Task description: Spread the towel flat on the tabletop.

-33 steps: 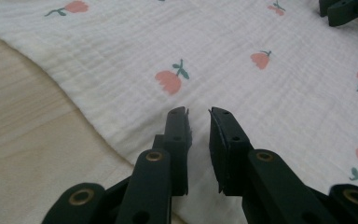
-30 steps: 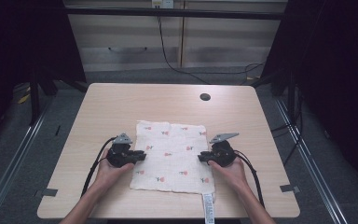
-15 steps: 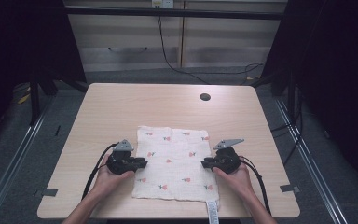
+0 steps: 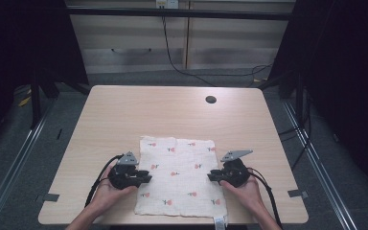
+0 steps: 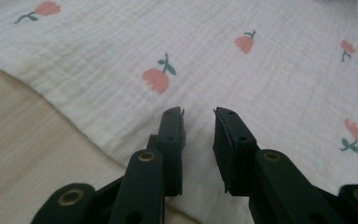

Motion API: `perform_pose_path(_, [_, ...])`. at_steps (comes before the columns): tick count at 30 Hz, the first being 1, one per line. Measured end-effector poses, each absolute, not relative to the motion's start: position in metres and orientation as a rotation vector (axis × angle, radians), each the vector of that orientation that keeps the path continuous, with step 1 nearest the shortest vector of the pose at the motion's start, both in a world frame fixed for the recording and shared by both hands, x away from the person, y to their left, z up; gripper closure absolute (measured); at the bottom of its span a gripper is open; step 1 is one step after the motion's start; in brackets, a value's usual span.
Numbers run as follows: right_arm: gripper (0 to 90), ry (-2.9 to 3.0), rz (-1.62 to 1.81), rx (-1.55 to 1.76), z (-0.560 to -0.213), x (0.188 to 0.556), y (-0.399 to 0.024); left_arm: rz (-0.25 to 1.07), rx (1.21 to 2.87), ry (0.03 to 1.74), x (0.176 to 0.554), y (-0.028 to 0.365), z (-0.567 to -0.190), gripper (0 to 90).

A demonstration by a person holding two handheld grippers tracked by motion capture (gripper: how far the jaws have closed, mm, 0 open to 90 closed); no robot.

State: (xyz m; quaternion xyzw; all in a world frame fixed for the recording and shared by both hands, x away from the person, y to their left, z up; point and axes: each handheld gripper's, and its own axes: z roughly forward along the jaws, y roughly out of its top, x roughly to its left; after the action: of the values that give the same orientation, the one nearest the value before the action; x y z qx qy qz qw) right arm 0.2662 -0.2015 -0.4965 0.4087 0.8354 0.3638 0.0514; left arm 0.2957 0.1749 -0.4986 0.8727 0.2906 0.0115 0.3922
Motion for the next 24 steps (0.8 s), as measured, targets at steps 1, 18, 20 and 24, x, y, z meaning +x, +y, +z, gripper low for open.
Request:
perform_pose_path(1, [74.8, 2.542, 1.107, 1.244, -0.497, 0.266, -0.202, 0.029, 2.214, 0.739, 0.296, 0.175, -0.499, 69.2])
perform_pose_path(18, [67.1, 2.374, 1.133, 1.261, -0.480, 0.357, -0.222, 0.132, 2.156, 0.821, 0.330, 0.177, -0.503, 66.7])
perform_pose_path(20, [67.2, 2.372, 1.107, 1.281, -0.484, 0.371, -0.222, 0.147, 2.152, 0.815, 0.330, 0.177, -0.504, 67.6])
perform_pose_path(24, [66.9, 2.400, 1.040, 1.299, -0.494, 0.386, -0.211, 0.124, 2.138, 0.810, 0.331, 0.179, -0.505, 68.3])
